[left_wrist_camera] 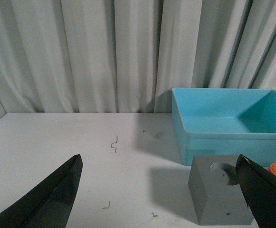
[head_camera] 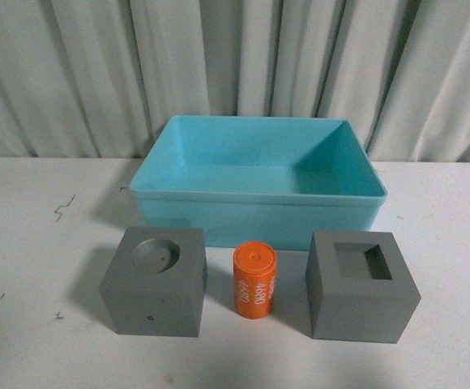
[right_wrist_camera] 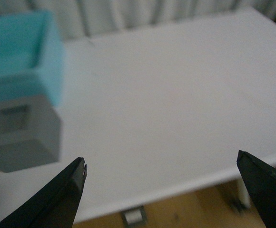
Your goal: Place gray and orange parts in blue box
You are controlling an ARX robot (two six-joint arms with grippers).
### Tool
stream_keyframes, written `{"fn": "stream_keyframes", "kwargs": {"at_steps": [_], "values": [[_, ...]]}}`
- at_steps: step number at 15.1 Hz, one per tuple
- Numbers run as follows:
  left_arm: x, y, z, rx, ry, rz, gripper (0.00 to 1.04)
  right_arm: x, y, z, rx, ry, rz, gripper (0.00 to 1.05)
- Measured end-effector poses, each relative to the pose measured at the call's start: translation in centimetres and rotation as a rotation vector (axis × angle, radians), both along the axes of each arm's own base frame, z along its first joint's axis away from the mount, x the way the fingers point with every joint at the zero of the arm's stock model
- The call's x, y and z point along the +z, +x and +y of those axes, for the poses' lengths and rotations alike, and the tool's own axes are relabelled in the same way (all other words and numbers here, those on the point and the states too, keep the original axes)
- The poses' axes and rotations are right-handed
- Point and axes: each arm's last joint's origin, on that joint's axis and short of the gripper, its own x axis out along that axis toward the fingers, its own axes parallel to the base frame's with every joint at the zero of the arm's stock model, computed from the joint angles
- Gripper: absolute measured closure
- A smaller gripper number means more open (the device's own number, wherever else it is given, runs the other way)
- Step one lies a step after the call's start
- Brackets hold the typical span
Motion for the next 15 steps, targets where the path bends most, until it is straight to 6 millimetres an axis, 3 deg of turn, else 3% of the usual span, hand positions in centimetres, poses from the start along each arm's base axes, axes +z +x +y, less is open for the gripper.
{"fn": "stream_keyframes", "kwargs": {"at_steps": [1,2,5,6,9,10,13,15], "values": [[0.0,0.0,0.0,-0.006,0.000,-0.002,0.07,0.5,1.1,-0.9,-0.129,0.029,0.116,0.06],[0.0,0.0,0.0,-0.002,0.000,0.000,0.07,1.4,2.4,-2.4,-0.204,0.068,0.096,0.06],[0.0,0.0,0.0,-0.002,0.000,0.000,0.07,5.9,7.6,-6.3,-0.099,0.043,-0.001,0.06],[0.0,0.0,0.0,-0.002,0.000,0.000,0.07,6.1,9.5,-6.3,-0.013,0.038,0.010,0.06],[0.0,0.0,0.0,-0.002,0.000,0.000,0.07,3.3,14.8,-2.6,0.210,0.035,0.108,0.06],[0.0,0.0,0.0,-0.002,0.000,0.000,0.07,2.0,16.2,-0.3,0.273,0.041,0.138,0.06],[0.0,0.0,0.0,-0.002,0.000,0.000,0.07,-2.7,18.6,6.2,0.340,0.095,0.275,0.06],[0.0,0.0,0.0,-0.002,0.000,0.000,0.07,-4.0,19.0,6.8,0.318,0.106,0.324,0.06]]}}
